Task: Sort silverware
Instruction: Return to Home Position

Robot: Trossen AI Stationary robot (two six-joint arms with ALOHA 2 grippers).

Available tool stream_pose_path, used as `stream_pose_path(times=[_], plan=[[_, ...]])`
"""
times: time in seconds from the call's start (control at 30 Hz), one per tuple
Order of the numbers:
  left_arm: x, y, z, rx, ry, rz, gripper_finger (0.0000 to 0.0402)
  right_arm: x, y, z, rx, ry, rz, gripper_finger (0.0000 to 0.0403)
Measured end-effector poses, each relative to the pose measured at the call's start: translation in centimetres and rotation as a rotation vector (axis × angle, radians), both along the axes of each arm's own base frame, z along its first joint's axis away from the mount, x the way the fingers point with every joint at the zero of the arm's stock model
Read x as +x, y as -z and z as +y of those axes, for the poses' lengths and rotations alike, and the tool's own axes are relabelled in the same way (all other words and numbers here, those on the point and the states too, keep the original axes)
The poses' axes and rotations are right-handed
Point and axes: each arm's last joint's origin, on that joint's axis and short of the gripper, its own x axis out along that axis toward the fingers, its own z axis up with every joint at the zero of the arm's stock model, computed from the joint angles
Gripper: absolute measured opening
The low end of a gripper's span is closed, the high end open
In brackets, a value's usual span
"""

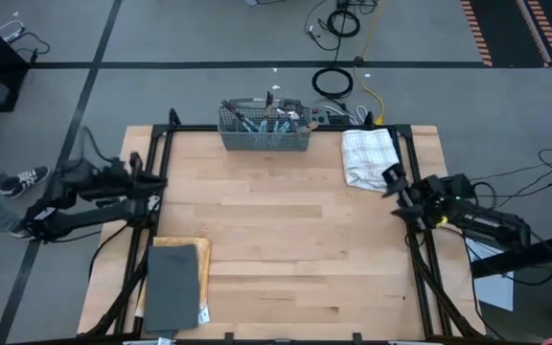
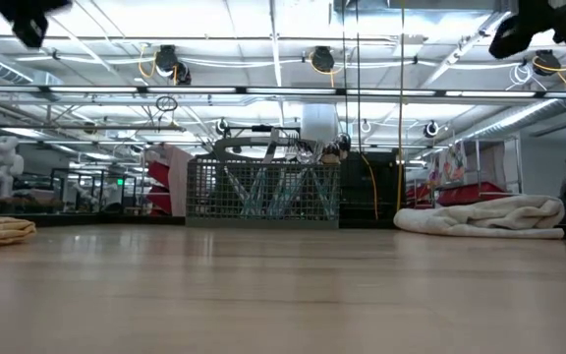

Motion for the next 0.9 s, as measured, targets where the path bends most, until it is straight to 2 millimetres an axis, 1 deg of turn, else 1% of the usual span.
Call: stream_pose_path(times=[0.03, 0.1, 0.17, 0.23, 0.33, 0.43, 0.53, 0.67, 0.8, 0.9], plan=[[0.2, 0.5, 0.0, -0.009, 0.007, 0.040, 0.0061, 0.3, 0.6, -0.1, 0.012, -0.003, 0.036, 0.0187], [0.5, 0.7, 0.1, -0.005, 0.010, 0.028, 0.0061, 1.0, 1.6, -0.3, 0.067, 0.022, 0.151, 0.0187], [0.8, 1.1, 0.1, -0.008, 0.014, 0.046, 0.0061, 1.3, 2.3, -0.5, 0.130, 0.083, 0.216, 0.0187], [0.7, 1.1, 0.0, 0.005, 0.055, 0.042, 0.0061, 1.5, 2.4, -0.6, 0.158, 0.132, 0.231, 0.0187], [0.8, 0.9, -0.1, 0.006, 0.106, 0.017, 0.0061, 1.5, 2.5, -0.5, 0.084, 0.131, 0.221, 0.0187], [2.1, 1.5, 0.2, -0.017, 0.099, -0.039, 0.0061, 1.5, 2.5, -0.3, 0.043, 0.129, 0.209, 0.0187], [3.7, 3.0, 0.5, -0.011, 0.099, -0.079, 0.0061, 1.5, 2.5, -0.3, 0.029, 0.130, 0.210, 0.0187], [5.0, 4.2, 0.7, 0.004, 0.145, -0.147, 0.0061, 1.5, 2.5, -0.2, 0.027, 0.121, 0.210, 0.0187], [6.7, 6.8, 1.0, -0.002, 0.148, -0.197, 0.0061, 1.6, 2.6, -0.1, 0.023, 0.110, 0.210, 0.0187], [7.8, 9.5, 1.3, -0.045, 0.149, -0.180, 0.0061, 1.6, 2.6, 0.0, 0.017, 0.102, 0.211, 0.0187]])
